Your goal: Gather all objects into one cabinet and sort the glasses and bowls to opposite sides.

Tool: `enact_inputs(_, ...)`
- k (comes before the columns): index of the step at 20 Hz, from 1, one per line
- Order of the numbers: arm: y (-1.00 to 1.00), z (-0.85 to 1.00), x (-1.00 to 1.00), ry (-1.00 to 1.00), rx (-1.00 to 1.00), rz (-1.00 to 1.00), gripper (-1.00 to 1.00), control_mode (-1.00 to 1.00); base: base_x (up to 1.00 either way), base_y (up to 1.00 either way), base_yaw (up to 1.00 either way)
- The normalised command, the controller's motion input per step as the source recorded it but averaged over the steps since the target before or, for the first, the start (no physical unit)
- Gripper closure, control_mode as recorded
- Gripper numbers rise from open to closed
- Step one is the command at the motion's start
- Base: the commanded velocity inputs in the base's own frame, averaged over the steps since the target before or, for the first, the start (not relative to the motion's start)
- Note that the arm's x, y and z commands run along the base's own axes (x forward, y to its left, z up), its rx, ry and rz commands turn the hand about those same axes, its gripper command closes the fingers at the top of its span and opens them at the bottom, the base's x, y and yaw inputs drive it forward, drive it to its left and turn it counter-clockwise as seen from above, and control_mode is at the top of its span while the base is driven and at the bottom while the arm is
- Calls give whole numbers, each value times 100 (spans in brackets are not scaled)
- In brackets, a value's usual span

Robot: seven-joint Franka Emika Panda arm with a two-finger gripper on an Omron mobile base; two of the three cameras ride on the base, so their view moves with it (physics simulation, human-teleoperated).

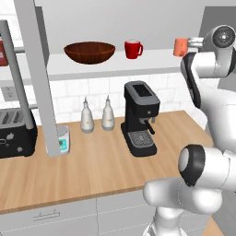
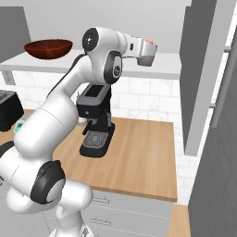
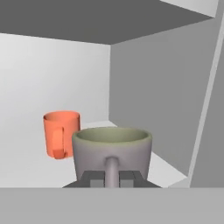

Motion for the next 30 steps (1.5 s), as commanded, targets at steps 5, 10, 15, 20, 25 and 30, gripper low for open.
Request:
enact_inputs(5, -17, 0, 18, -5, 0, 0, 100, -100, 0, 0, 0)
enact_inputs(10, -10, 0, 11, -2, 0, 0, 100, -100, 0, 0, 0)
enact_inputs(15, -11, -4, 5, 0, 0, 0, 100, -100, 0, 0, 0)
enact_inputs(20, -6, -13, 0, 0, 0, 0, 100, -100, 0, 0, 0)
enact_inputs(25, 0, -16, 0, -5, 0, 0, 100, -100, 0, 0, 0)
enact_inputs(30, -12, 6, 12, -15, 0, 0, 100, -100, 0, 0, 0)
